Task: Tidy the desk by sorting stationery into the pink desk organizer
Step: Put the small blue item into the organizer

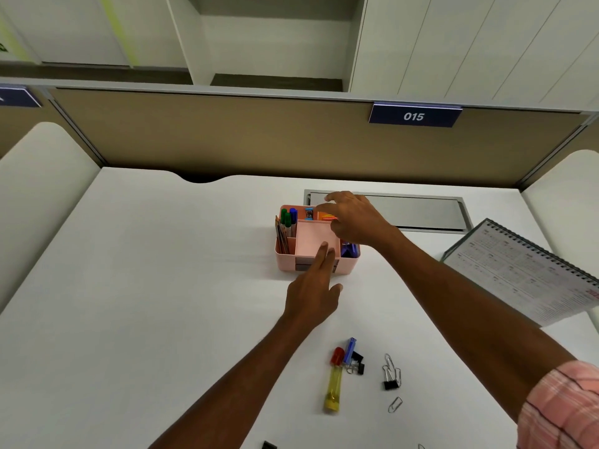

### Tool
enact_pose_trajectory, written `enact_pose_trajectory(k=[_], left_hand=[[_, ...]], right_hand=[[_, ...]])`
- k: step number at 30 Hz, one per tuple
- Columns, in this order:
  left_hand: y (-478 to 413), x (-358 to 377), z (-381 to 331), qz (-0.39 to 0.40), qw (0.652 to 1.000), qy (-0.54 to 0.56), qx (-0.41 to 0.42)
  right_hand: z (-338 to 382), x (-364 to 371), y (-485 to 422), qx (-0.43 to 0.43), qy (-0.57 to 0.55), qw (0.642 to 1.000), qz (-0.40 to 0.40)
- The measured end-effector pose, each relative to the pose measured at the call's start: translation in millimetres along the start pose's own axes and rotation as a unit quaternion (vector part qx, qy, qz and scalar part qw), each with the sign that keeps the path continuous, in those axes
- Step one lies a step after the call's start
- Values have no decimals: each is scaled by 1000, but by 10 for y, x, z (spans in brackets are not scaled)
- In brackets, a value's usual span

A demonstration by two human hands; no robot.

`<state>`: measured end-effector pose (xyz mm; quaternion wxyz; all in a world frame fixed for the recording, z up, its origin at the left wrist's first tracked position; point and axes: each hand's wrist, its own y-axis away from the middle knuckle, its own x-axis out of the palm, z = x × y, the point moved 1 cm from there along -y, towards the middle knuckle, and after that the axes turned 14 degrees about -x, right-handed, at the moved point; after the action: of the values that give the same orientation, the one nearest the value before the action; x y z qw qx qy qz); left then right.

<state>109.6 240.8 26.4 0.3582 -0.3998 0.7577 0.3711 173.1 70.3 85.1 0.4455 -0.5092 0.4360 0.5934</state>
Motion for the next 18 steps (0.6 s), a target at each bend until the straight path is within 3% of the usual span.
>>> enact_pose_trajectory(k=[7,11,15,18], left_hand=[[180,81,19,-42,996,72,34],[333,45,49,-52,991,122,35],[543,17,174,-68,985,161,-1],[697,92,327,-44,983,175,-37]], right_hand=[[6,52,209,17,-15,999,-40],[151,83,463,16,-41,993,-113],[438,211,893,34,-95,973,-208],[656,404,1281,67,-142,959,-237]])
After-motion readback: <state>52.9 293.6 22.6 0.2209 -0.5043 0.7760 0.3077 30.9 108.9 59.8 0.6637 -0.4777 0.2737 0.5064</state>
